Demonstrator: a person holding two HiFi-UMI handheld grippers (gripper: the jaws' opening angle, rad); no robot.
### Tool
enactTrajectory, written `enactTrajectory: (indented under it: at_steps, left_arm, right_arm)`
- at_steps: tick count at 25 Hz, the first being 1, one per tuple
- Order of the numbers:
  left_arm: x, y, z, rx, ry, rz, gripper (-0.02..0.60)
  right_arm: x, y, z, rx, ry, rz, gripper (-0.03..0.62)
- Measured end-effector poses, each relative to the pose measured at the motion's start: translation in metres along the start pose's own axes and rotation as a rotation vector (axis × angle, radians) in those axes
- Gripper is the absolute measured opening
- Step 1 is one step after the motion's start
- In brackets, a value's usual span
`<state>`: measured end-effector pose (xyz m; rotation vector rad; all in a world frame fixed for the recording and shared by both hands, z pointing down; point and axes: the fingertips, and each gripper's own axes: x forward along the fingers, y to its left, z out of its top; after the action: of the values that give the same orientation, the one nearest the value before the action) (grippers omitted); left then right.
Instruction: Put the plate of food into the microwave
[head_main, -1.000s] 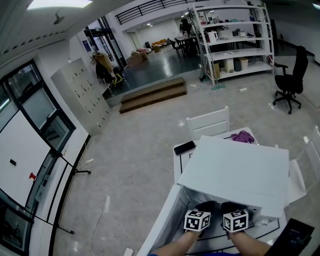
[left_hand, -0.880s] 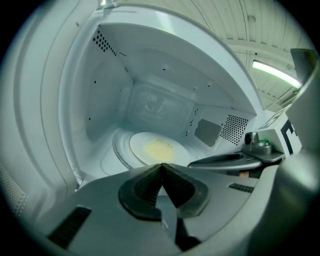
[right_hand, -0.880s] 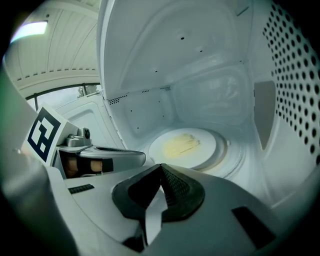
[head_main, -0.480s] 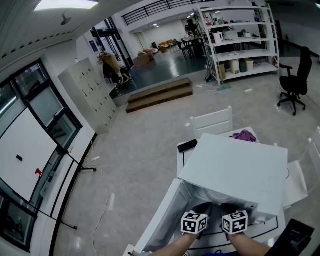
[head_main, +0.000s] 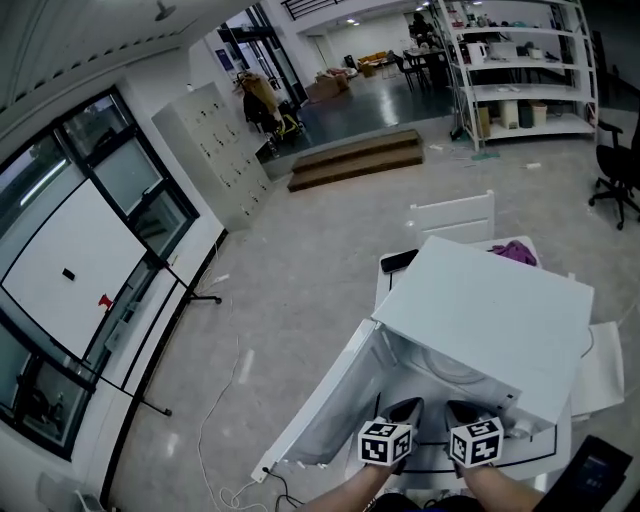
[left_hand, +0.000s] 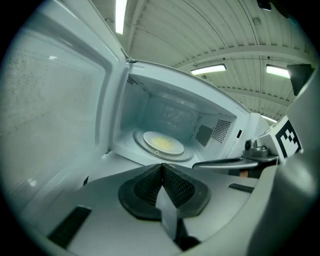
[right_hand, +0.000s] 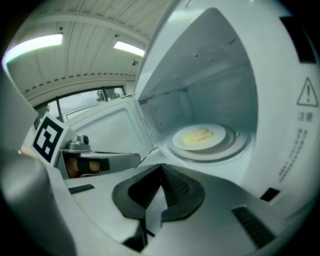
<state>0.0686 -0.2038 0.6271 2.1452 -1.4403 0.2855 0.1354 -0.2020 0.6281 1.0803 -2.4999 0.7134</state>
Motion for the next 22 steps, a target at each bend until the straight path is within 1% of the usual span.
enactTrajectory:
  at_steps: [3,7,15,22]
  left_arm:
    - [-0.009,-0.001,-0.004,0.003,-0.004,0.008,0.008]
    - [-0.019,-0.003,-0.006,0.016,-0.016,-0.011,0.006]
    - [-0.038,-0.002,-0.008,0.025,-0.026,-0.063,0.006]
    - [-0.056,-0.008,-0.012,0.035,-0.040,-0.106,0.006]
  right_arm:
    - [-0.003,0.005,-0.005,-0.007,0.001,0.009,0.000]
    - [-0.010,0.011,-0.012,-0.008,-0.006,0.002,0.000]
    - [-0.025,0.022,-0.018,0.024,-0.032,-0.045,0.000]
    - [-0.044,0.037,-0.025,0.026,-0.060,-0.084,0.000]
